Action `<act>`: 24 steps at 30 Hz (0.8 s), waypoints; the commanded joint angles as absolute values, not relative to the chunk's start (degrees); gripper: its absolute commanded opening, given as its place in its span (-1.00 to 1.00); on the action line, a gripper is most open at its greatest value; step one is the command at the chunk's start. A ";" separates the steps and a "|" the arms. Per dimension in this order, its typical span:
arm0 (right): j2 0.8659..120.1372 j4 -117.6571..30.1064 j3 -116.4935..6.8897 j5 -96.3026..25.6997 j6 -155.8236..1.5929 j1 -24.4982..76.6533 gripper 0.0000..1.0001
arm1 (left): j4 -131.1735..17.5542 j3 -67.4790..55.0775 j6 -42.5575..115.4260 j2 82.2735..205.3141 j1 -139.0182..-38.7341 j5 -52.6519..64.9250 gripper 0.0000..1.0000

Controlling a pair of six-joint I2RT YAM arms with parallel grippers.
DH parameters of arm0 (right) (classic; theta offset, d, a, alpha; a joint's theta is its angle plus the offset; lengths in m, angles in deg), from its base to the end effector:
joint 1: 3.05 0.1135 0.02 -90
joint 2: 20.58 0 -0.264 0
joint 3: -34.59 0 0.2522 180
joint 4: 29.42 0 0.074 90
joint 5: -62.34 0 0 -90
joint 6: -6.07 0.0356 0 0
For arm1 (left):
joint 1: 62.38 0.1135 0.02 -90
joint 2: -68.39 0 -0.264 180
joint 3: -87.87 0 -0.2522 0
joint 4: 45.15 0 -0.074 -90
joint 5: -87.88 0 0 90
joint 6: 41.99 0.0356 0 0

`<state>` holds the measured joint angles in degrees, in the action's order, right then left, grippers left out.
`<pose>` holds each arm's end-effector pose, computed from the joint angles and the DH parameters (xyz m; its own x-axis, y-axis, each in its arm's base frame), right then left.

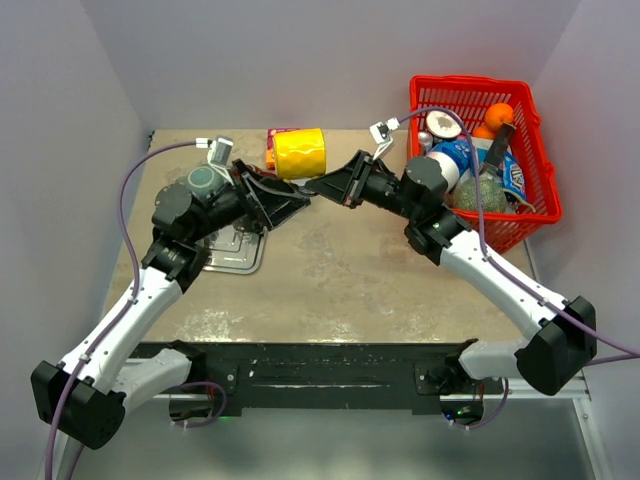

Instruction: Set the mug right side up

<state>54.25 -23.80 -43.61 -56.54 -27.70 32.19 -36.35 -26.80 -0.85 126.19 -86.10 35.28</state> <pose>0.2405 0.1909 0.3996 -0.6729 0.4158 -0.6118 -0.6035 0.1696 0.7791 0.1996 -0.1113 0.3987 -0.4732 -0.4456 -0.7600 0.7552 0.2391 -0.6104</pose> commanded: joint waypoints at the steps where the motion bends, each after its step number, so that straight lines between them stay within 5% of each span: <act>1: 50.79 -31.73 -50.00 -45.27 -36.63 32.37 -1.00 | -48.26 -22.04 9.51 126.48 -86.20 29.70 0.85; 3: 51.14 -38.50 -52.45 -41.65 -40.67 32.28 -1.00 | -55.02 -20.89 12.31 127.01 -86.20 24.88 0.99; 10: 56.14 -57.31 -58.35 -20.57 -52.54 32.28 -1.00 | -73.65 -19.31 15.41 128.77 -86.19 2.92 0.99; 24: 73.19 -62.16 -64.94 5.65 -63.27 35.71 -1.00 | -82.38 -19.57 17.34 130.70 -86.20 -7.40 0.98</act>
